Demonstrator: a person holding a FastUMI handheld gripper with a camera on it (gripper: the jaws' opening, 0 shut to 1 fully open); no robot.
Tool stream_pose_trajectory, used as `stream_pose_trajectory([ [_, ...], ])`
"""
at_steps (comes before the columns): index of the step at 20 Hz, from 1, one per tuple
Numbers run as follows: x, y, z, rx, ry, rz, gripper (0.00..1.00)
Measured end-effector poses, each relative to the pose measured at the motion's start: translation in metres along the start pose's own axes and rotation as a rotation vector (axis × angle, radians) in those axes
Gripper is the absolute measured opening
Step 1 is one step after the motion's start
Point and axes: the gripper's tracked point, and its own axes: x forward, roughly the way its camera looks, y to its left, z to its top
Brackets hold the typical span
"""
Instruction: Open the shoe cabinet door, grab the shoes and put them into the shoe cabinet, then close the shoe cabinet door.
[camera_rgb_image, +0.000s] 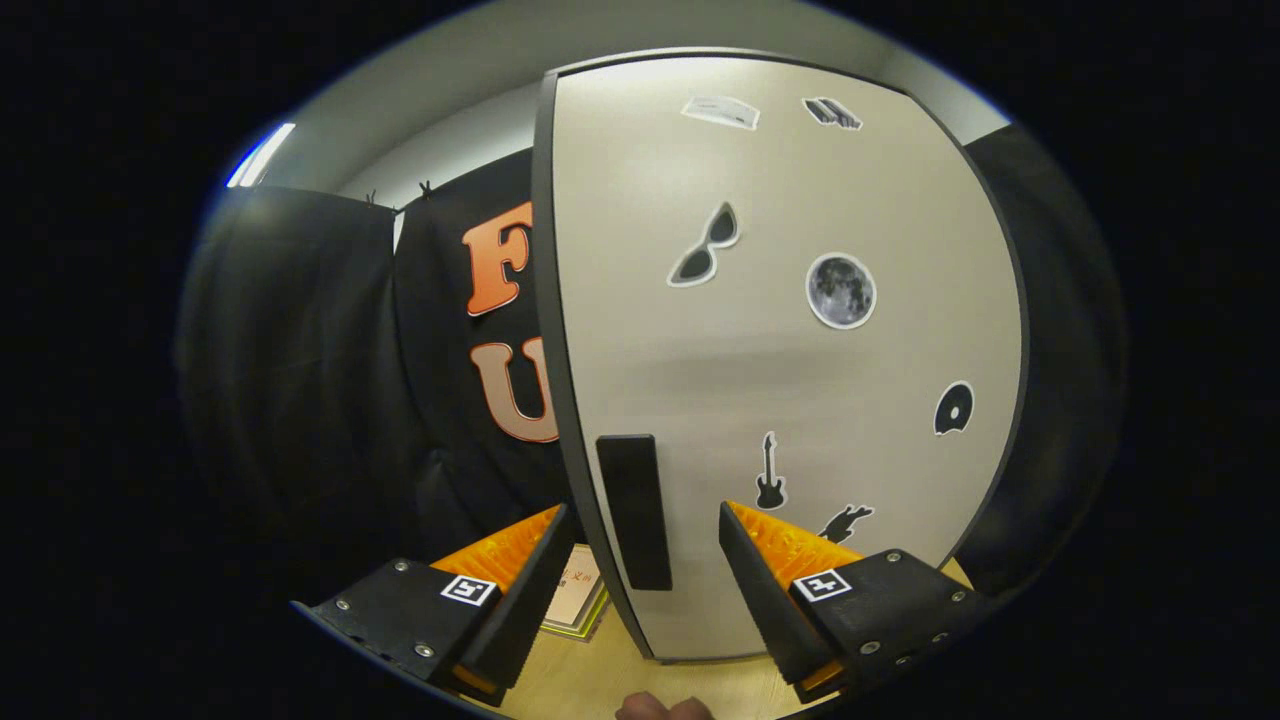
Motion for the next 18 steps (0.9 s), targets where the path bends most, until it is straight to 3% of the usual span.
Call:
stream_pose_trajectory([
  [11,-0.118,-0.027,0.014,-0.073,-0.048,-0.098,0.92],
  [18,-0.189,-0.066,0.038,-0.143,-0.131,-0.105,0.93],
])
